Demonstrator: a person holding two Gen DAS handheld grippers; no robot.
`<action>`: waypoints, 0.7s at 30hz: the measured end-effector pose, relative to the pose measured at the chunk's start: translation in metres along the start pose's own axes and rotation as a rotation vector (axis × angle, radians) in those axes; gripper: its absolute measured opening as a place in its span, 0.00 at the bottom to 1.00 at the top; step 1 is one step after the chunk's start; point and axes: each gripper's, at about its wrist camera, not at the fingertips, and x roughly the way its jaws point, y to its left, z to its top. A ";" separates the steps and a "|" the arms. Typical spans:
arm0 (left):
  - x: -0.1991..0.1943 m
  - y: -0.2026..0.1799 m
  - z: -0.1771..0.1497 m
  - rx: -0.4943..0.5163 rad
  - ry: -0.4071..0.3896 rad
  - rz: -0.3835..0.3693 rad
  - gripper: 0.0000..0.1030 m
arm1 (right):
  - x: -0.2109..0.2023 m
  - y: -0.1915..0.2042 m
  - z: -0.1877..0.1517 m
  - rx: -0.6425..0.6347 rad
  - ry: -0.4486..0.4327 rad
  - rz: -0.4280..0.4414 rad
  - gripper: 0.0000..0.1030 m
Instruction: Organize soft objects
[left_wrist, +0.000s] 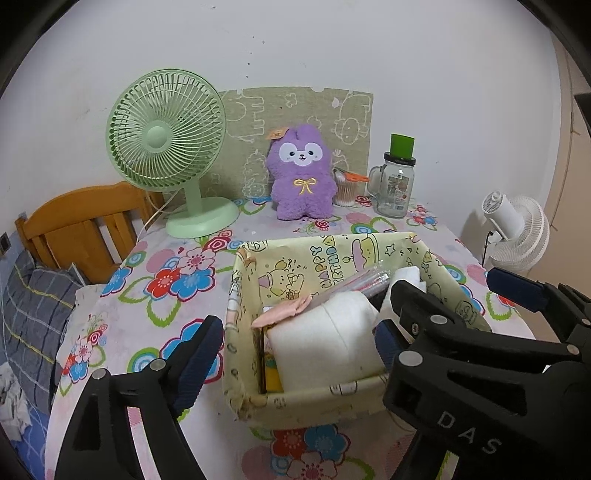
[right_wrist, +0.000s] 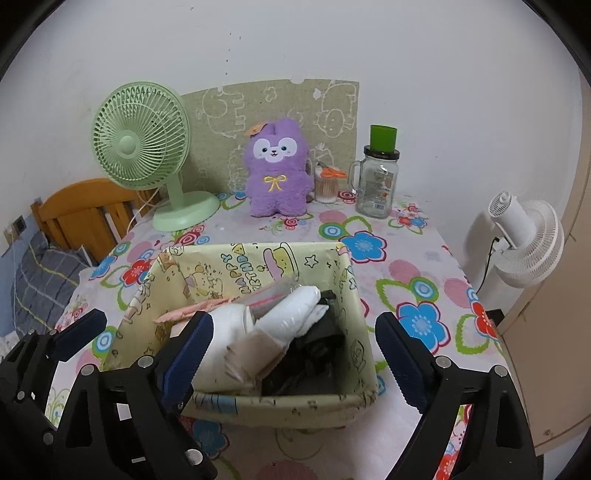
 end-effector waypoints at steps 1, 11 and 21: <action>-0.002 0.000 -0.001 -0.001 -0.002 0.001 0.85 | -0.002 -0.001 -0.001 0.002 -0.002 -0.002 0.90; -0.030 -0.003 -0.010 0.003 -0.034 -0.009 0.91 | -0.033 -0.005 -0.011 0.005 -0.040 -0.019 0.96; -0.061 0.000 -0.022 -0.007 -0.070 -0.003 0.97 | -0.070 -0.009 -0.026 0.002 -0.088 -0.024 0.98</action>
